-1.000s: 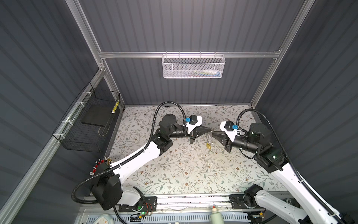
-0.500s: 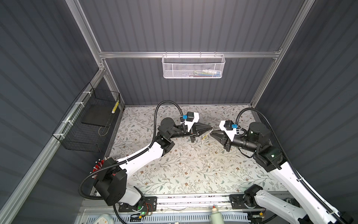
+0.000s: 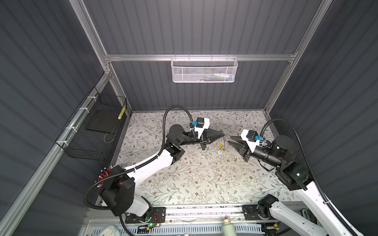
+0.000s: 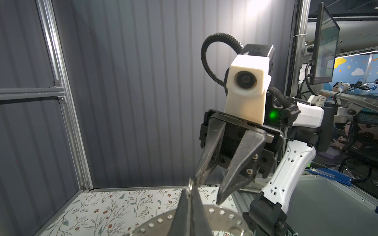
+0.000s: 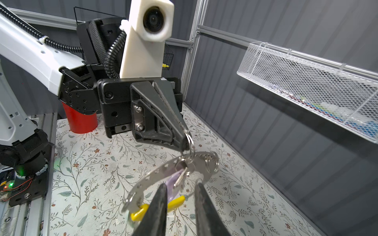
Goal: Put the keys on the keyring
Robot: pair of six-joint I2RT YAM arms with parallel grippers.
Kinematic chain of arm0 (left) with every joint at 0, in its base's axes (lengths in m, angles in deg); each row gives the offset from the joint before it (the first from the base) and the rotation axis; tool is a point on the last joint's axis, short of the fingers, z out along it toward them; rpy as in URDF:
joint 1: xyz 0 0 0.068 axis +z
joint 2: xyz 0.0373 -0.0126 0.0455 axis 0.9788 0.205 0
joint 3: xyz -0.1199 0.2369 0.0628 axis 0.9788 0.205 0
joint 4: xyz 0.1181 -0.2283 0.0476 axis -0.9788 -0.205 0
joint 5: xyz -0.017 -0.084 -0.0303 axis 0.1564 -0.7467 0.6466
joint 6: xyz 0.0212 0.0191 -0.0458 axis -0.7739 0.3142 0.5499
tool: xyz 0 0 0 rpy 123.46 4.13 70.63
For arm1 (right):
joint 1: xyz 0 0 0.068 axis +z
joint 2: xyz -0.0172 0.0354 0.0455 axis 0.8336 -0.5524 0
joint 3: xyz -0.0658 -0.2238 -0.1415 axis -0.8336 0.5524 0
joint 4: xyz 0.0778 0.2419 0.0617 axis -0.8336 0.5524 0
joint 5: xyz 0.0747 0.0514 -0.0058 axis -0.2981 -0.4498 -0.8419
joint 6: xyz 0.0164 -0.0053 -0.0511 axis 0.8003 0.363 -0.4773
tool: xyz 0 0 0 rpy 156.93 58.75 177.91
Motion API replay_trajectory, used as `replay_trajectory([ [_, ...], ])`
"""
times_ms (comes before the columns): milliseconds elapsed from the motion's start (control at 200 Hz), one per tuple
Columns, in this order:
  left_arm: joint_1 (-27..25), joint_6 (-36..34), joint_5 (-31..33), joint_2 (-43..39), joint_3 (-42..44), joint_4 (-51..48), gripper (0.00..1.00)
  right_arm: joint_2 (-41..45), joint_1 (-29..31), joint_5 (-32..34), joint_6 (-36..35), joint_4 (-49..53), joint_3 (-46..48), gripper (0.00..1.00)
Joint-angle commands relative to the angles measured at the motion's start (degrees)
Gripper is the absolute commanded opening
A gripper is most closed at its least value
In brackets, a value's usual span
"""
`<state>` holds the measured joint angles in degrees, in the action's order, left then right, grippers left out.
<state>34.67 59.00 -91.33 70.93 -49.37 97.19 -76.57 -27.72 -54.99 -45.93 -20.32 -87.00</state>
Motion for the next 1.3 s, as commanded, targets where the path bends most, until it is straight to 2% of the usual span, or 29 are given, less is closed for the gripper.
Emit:
replay_trajectory([
  [0,0.01,1.63,-2.57,0.84,-1.27,2.7,0.0,-2.03,-0.14,-2.84,-0.44,-0.97,-2.35,0.26],
  [210,0.01,3.3,-4.32,1.27,-1.27,4.39,0.0,-3.38,-0.19,-4.02,0.42,-3.19,-2.37,0.23],
  [515,0.05,3.53,-4.8,1.56,-1.28,4.8,0.0,-3.04,-0.27,-4.45,0.7,-2.64,-2.09,0.06],
  [645,0.07,3.09,-5.41,1.71,-1.45,4.0,0.0,-2.86,-0.25,-4.63,0.98,-2.99,-1.96,0.02],
  [785,0.01,1.79,-6.04,1.62,-1.83,2.06,0.0,-2.85,-0.27,-4.8,1.29,-3.19,-1.86,0.02],
  [885,0.01,1.64,-6.32,1.67,-1.85,1.86,0.0,-2.86,-0.21,-4.8,2.01,-3.7,-1.6,0.09],
  [1296,0.01,0.41,-7.18,1.59,-2.22,0.39,0.0,-3.21,-0.2,-5.34,2.76,-4.2,-1.37,0.09],
])
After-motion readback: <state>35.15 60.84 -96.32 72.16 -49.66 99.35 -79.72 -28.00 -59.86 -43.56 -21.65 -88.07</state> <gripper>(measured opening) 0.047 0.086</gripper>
